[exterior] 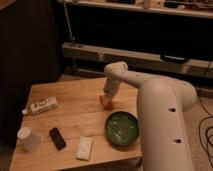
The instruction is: Drag the pepper across the table
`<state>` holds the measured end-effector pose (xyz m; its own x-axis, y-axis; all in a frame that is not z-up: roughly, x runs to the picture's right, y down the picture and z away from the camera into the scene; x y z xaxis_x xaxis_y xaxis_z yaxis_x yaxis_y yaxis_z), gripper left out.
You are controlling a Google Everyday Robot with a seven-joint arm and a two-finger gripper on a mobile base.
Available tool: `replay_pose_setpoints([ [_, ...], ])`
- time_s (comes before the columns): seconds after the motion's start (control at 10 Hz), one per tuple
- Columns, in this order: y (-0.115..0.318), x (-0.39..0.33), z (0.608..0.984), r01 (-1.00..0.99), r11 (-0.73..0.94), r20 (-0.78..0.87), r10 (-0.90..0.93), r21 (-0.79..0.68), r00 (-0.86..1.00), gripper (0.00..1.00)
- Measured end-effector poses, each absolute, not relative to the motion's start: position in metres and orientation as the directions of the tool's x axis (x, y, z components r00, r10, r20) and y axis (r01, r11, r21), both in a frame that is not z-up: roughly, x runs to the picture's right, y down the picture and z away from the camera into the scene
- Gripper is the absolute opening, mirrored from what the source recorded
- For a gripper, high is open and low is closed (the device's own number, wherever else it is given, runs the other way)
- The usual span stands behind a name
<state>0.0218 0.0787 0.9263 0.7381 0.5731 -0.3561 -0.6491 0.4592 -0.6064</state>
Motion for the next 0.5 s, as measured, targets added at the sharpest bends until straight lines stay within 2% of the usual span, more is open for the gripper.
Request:
replay_pose_setpoints([
  [0.5, 0.083, 0.039, 0.928, -0.693, 0.421, -0.395, 0.599, -0.585, 0.697, 0.05],
])
